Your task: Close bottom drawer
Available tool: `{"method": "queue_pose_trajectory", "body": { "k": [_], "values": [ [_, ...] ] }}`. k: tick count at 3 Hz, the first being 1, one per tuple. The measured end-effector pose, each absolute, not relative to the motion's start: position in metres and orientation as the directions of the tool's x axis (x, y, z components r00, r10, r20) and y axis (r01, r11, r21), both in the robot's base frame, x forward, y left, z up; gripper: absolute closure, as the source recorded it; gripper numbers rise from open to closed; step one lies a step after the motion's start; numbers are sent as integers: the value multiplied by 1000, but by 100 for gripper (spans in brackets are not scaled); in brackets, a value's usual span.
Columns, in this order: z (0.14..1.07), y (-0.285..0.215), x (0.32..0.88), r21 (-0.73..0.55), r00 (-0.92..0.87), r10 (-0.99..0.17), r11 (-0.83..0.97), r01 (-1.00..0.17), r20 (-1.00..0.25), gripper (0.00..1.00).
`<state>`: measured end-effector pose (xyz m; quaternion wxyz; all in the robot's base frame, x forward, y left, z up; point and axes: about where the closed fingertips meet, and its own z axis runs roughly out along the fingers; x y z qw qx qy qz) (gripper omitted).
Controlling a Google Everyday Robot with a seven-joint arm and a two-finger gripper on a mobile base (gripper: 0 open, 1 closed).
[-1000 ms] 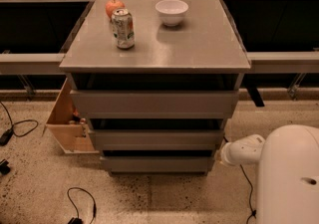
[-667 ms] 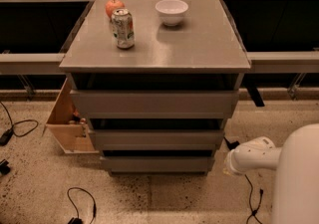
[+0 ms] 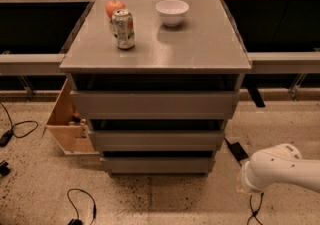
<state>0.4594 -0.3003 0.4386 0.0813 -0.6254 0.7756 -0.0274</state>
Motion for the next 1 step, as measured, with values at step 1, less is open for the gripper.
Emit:
{"method": "queue_pose_trajectory", "body": {
  "k": [1],
  "values": [
    [451, -303, 456, -156, -208, -974, 220, -963, -88, 50]
  ]
}}
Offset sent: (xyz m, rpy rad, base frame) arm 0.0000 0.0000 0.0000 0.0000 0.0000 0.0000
